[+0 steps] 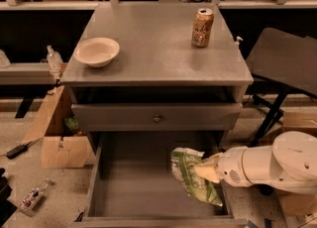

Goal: Place green jalapeno chip bag into middle drawer

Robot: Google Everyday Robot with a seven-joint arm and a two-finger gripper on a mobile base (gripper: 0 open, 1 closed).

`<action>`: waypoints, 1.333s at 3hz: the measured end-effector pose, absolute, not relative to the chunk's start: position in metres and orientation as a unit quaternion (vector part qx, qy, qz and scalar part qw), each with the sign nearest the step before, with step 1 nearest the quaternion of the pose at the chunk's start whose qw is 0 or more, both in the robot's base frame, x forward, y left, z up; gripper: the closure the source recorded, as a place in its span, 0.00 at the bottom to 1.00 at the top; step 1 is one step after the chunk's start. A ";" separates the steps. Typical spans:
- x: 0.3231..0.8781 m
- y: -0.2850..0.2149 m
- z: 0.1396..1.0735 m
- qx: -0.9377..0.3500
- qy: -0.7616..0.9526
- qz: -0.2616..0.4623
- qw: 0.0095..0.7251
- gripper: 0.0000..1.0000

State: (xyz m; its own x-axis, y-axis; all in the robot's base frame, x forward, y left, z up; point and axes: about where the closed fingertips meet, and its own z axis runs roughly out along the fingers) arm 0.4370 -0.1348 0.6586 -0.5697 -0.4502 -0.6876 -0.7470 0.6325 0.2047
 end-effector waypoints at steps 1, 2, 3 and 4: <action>0.437 -0.134 0.659 -0.353 0.851 0.245 0.302 0.56; 0.437 -0.132 0.659 -0.355 0.850 0.246 0.302 0.25; 0.437 -0.131 0.660 -0.356 0.850 0.246 0.302 0.02; 0.437 -0.130 0.660 -0.356 0.849 0.246 0.302 0.00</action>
Offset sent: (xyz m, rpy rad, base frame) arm -0.0001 0.0010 0.0002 -0.0002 -0.0003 0.0023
